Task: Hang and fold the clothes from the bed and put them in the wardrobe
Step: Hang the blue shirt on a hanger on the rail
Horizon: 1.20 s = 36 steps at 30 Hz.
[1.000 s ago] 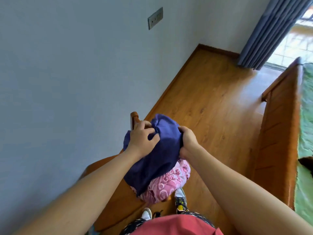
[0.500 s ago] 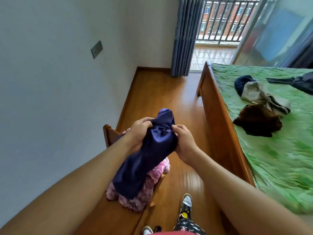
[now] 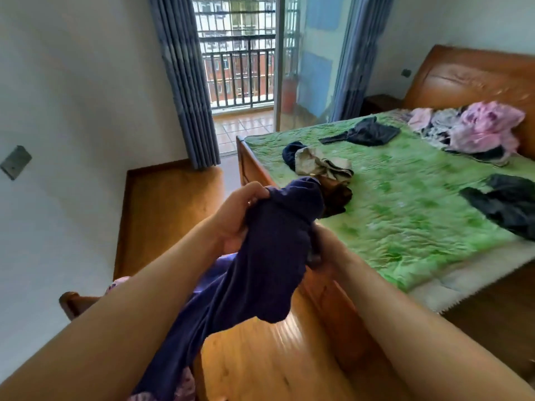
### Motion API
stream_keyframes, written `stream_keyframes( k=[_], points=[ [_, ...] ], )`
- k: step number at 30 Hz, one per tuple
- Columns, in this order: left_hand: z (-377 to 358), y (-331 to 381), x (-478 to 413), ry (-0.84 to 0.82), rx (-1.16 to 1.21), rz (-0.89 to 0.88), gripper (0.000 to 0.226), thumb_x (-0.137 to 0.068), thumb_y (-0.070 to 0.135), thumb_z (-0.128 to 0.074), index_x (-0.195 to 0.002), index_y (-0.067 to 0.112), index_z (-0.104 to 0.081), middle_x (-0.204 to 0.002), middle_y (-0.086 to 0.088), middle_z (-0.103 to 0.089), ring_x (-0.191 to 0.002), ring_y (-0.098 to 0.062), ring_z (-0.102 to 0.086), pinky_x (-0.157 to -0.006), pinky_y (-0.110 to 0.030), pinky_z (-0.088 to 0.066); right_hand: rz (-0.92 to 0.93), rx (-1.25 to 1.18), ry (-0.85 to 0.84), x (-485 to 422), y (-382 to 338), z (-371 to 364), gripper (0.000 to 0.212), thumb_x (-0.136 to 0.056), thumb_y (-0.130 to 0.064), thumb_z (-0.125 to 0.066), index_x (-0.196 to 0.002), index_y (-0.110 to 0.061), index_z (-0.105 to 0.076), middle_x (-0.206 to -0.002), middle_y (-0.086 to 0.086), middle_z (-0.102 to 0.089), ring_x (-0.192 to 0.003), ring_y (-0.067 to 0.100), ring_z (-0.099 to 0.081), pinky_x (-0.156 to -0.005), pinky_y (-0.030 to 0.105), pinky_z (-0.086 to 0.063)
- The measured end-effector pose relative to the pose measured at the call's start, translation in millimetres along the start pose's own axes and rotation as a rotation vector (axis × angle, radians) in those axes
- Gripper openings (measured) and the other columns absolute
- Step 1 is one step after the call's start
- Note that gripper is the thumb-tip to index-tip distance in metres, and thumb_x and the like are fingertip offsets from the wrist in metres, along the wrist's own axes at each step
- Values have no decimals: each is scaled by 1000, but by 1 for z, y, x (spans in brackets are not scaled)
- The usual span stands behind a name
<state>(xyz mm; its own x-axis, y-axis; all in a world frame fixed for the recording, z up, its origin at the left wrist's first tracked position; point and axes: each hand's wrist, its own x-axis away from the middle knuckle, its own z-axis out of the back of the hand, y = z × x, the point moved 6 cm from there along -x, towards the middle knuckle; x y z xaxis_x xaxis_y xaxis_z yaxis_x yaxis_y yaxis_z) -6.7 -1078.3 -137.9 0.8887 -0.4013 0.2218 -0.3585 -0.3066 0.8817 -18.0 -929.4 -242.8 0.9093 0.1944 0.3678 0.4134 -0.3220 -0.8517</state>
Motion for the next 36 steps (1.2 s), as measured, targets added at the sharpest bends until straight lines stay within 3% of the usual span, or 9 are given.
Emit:
stream_keyframes(
  k=[3,7,11,15,20,24,29,33,36],
  points=[
    [-42,-14,-30,-46,-109,3,17,-77,24,-59,-79,15,-73,-83,-11,-67,-79,-21,-63,-78,-32,-51,38,98,92,15,-27,50,22,-104,-21,-42,-91,-19,-59,-63,-4,-64,-55,10,-60,-42,22,-48],
    [-79,-24,-80,181,-516,-203,12,-91,15,-59,-84,9,-67,-77,-6,-64,-76,-17,-58,-70,-30,-47,301,336,373,50,-80,144,10,-94,-7,-55,-92,-1,-63,-83,6,-59,-80,18,-50,-72,37,-41],
    [-113,-29,-121,359,-861,-403,11,-92,25,-59,-81,25,-63,-68,12,-63,-60,4,-54,-56,-15,-41,412,418,518,95,-133,218,27,-76,-32,-63,-73,-6,-60,-69,1,-50,-68,13,-43,-63,35,-33],
    [-146,-38,-161,391,-977,-450,4,-93,31,-58,-91,28,-60,-82,4,-66,-75,-11,-60,-67,-30,-49,464,400,574,121,-182,268,25,-78,-36,-63,-77,-13,-71,-70,-4,-65,-70,14,-57,-66,34,-44],
    [-204,-42,-210,299,-952,-512,6,-93,17,-66,-94,22,-64,-83,3,-63,-70,-5,-57,-61,-16,-44,454,184,527,126,-228,309,11,-92,-14,-59,-90,-17,-69,-84,9,-71,-75,22,-68,-71,34,-54],
    [-259,-63,-246,59,-666,-329,15,-92,7,-67,-88,21,-65,-81,-3,-58,-74,-20,-58,-57,-30,-52,458,34,553,123,-265,327,23,-95,1,-52,-110,-16,-58,-71,6,-61,-54,17,-61,-50,26,-51],
    [-339,-65,-274,-405,-563,-225,9,-96,25,-67,-95,16,-66,-79,-2,-65,-74,-16,-66,-64,-30,-57,399,-146,465,105,-299,335,27,-98,-1,-38,-109,-6,-61,-91,14,-60,-79,23,-59,-80,36,-50],
    [-389,-49,-312,-480,-699,-247,23,-90,29,-75,-104,16,-63,-93,-4,-64,-82,-14,-64,-71,-31,-54,396,113,537,93,-335,344,56,-84,14,-31,-132,1,-56,-124,30,-60,-112,43,-59,-100,47,-46],
    [-416,-40,-344,-441,-789,-361,27,-86,21,-79,-101,6,-62,-93,-10,-65,-80,-16,-59,-73,-33,-48,389,318,674,91,-356,353,67,-80,19,-32,-138,-6,-54,-121,26,-62,-102,34,-58,-83,41,-45]
  ],
)
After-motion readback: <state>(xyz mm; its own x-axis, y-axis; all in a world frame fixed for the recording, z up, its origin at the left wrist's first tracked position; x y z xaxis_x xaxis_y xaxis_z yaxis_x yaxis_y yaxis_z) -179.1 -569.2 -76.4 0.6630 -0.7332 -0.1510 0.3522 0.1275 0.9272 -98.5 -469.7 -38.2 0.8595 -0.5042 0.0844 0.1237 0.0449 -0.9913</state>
